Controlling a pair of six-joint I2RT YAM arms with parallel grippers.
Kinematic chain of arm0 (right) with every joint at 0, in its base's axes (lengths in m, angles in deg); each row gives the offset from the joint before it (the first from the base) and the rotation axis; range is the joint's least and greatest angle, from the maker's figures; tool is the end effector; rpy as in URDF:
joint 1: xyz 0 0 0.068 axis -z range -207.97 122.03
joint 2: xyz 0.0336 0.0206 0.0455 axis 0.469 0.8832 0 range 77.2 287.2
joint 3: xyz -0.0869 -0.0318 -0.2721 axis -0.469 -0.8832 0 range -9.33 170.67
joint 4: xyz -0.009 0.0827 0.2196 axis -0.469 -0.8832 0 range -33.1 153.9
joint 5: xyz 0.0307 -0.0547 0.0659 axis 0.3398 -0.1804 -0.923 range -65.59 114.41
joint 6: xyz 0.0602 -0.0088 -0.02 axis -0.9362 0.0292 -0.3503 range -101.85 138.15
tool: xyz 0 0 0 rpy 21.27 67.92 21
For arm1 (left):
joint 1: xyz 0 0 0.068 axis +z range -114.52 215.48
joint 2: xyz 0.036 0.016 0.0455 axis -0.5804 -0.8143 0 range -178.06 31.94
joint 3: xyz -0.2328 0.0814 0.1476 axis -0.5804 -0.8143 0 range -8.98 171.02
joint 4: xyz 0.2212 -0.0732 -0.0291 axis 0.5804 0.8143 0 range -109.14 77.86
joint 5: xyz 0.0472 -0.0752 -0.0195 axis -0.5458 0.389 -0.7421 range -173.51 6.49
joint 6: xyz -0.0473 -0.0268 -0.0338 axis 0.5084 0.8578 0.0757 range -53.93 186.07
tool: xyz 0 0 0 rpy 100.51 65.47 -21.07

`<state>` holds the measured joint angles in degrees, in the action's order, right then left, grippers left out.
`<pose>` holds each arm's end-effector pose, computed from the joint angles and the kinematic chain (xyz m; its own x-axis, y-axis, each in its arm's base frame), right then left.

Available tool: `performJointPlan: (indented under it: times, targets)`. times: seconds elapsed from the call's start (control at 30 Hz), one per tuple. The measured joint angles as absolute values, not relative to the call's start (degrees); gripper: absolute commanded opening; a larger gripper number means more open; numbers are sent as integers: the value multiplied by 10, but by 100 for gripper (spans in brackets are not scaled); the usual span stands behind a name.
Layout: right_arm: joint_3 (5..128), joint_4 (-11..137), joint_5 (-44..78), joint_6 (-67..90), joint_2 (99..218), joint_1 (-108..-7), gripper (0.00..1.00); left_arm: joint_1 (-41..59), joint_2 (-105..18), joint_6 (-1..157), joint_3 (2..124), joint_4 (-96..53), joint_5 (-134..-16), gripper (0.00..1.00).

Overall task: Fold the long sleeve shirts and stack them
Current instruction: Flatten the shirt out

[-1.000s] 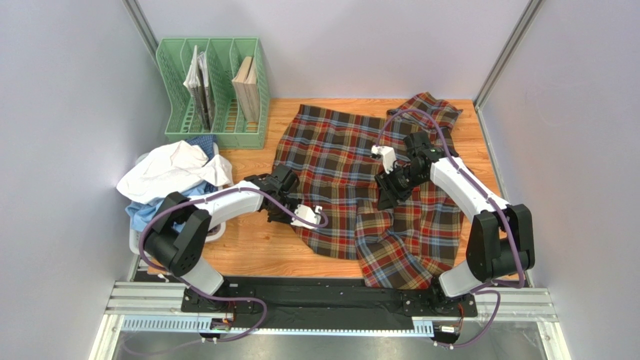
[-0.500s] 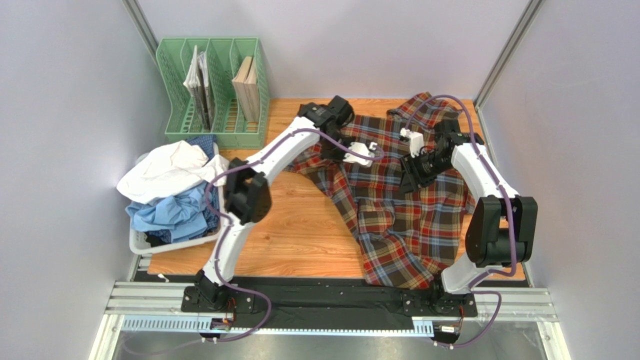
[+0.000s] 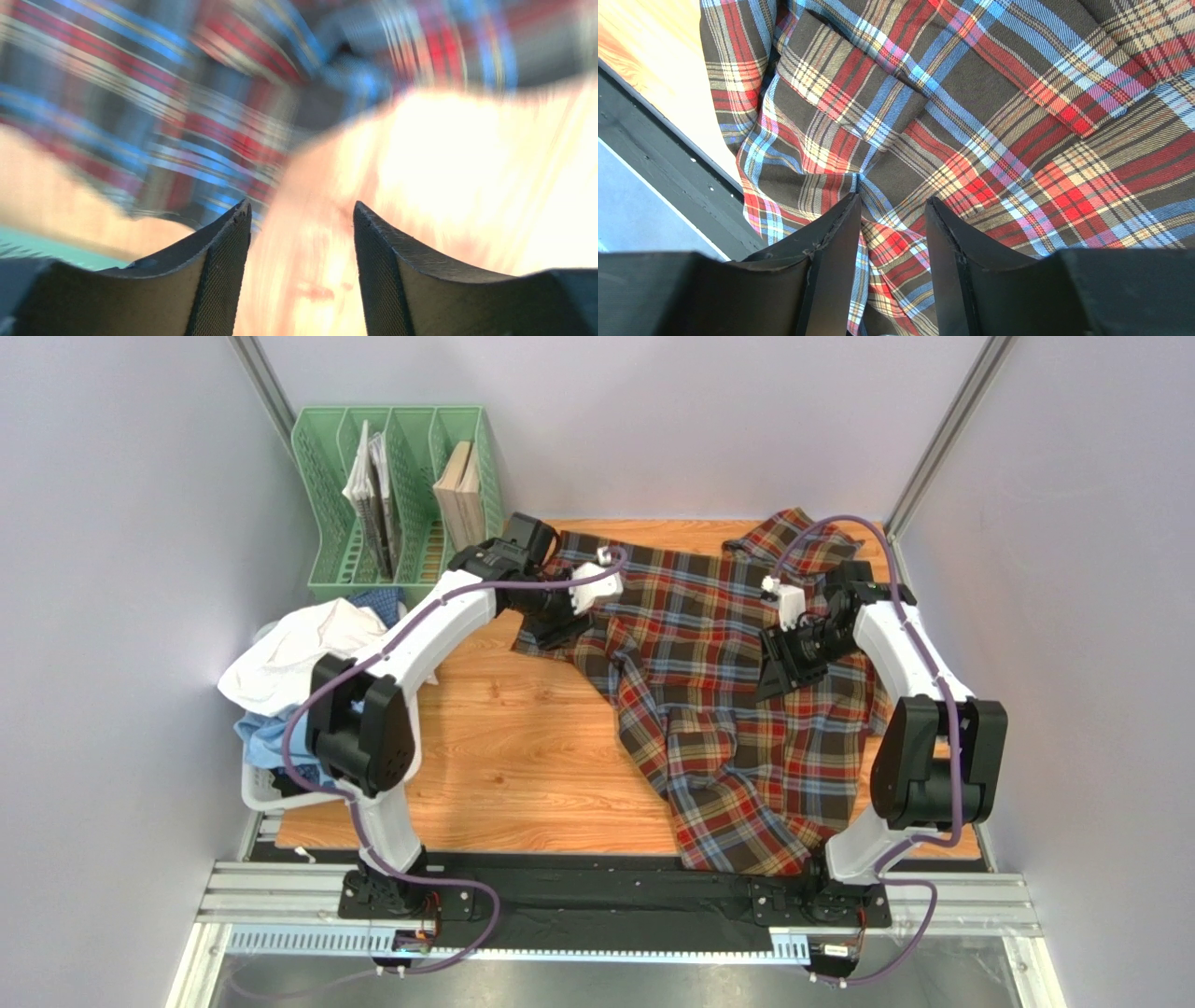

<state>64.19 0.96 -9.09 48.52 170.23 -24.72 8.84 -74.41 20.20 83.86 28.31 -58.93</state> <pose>0.2750 0.0118 0.2619 -0.8412 -0.3746 -0.3900 -0.5221 0.7502 0.4057 0.3312 -0.1892 0.2850 -0.1218 0.7913 -0.5991 0.9705 0.2216 0.0954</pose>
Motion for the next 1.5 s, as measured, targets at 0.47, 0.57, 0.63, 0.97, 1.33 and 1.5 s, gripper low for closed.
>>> performJointPlan:
  times: [0.47,0.57,0.63,0.97,1.33,1.5]
  targets:
    - [641,159,-81,352,1704,-408,32,145,-790,557,771,125,-471,57]
    - [664,207,-49,329,1724,-501,32,171,-761,592,745,113,-488,65]
    - [693,229,-31,323,1754,-547,33,175,-725,605,731,110,-504,81]
    - [846,264,121,304,1971,-654,33,224,-535,626,708,77,-554,99]
    - [836,228,188,338,1963,-609,40,243,-547,644,677,79,-446,99]
    - [823,210,188,370,1943,-550,43,243,-574,645,677,78,-435,99]
